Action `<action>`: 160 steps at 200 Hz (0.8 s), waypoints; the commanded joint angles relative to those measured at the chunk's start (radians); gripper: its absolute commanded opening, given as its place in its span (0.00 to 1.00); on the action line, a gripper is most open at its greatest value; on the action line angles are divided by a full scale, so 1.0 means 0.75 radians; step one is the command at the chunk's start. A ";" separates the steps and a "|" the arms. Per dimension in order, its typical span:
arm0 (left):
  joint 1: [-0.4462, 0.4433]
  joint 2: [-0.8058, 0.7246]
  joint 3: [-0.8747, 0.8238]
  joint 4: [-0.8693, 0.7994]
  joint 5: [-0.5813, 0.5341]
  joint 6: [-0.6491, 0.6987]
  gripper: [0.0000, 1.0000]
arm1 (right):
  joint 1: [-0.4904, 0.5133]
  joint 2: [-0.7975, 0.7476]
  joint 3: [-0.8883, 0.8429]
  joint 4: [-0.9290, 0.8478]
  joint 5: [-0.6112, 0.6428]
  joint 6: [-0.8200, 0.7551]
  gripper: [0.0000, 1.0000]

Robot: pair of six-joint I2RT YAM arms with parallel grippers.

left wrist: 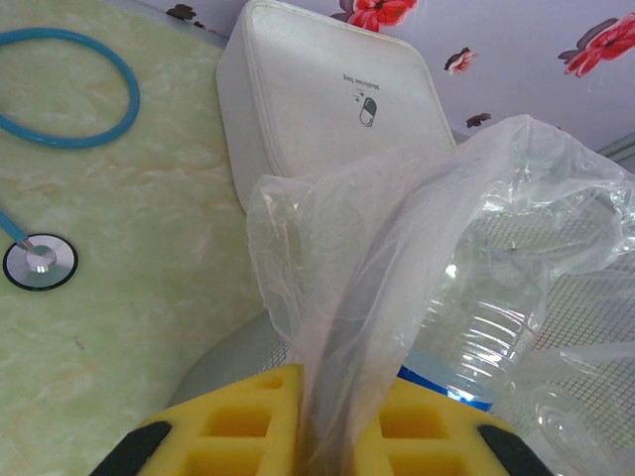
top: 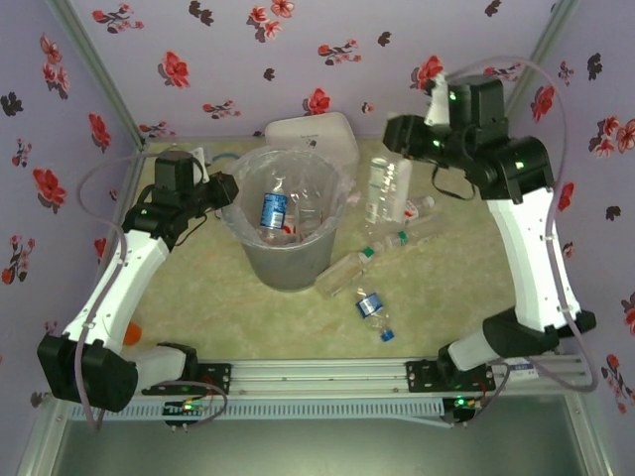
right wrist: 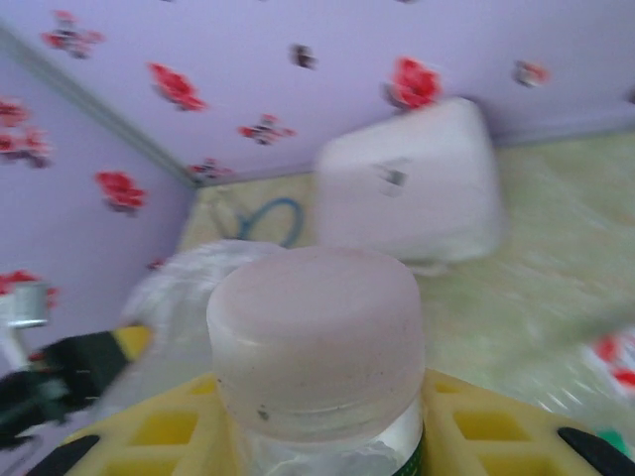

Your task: Put the plastic bottles in the bin

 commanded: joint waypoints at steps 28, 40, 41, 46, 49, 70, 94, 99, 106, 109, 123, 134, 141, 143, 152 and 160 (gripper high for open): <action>-0.015 -0.012 -0.065 0.027 0.011 -0.008 0.13 | 0.288 0.279 0.208 0.313 -0.152 -0.043 0.07; -0.016 -0.013 -0.069 0.025 0.007 -0.010 0.13 | 0.366 0.329 0.206 0.336 -0.148 -0.090 0.07; -0.015 -0.012 -0.069 0.025 0.006 -0.011 0.13 | 0.374 0.333 0.206 0.338 -0.145 -0.094 0.07; -0.016 -0.013 -0.069 0.025 0.005 -0.009 0.13 | 0.402 0.352 0.204 0.336 -0.136 -0.114 0.07; -0.014 -0.012 -0.069 0.025 0.004 -0.009 0.13 | 0.417 0.366 0.204 0.333 -0.131 -0.124 0.07; -0.015 -0.004 -0.068 0.037 0.006 -0.012 0.13 | 0.485 0.443 0.201 0.281 -0.091 -0.162 0.08; -0.015 -0.001 -0.059 0.031 0.009 0.001 0.13 | 0.557 0.495 0.186 0.186 0.012 -0.255 0.07; -0.015 -0.003 -0.061 0.031 0.009 0.002 0.13 | 0.568 0.499 0.163 0.179 0.022 -0.269 0.08; -0.015 -0.001 -0.061 0.033 0.009 0.003 0.13 | 0.578 0.506 0.125 0.177 0.027 -0.288 0.08; -0.014 -0.001 -0.061 0.033 0.009 0.004 0.13 | 0.582 0.505 0.108 0.177 0.027 -0.293 0.08; -0.015 0.002 -0.063 0.035 0.009 0.004 0.13 | 0.582 0.507 0.011 0.197 0.015 -0.306 0.08; -0.016 0.005 -0.066 0.037 0.009 0.002 0.13 | 0.583 0.511 -0.059 0.212 0.015 -0.314 0.08; -0.015 0.002 -0.067 0.039 0.011 0.002 0.13 | 0.584 0.513 -0.095 0.216 0.010 -0.324 0.08; -0.016 0.001 -0.067 0.039 0.011 0.001 0.13 | 0.583 0.513 -0.107 0.218 0.009 -0.327 0.08; -0.016 0.003 -0.069 0.041 0.011 0.002 0.13 | 0.584 0.513 -0.162 0.239 0.012 -0.339 0.09; -0.015 0.003 -0.069 0.042 0.010 0.005 0.13 | 0.583 0.517 -0.196 0.249 0.019 -0.346 0.10</action>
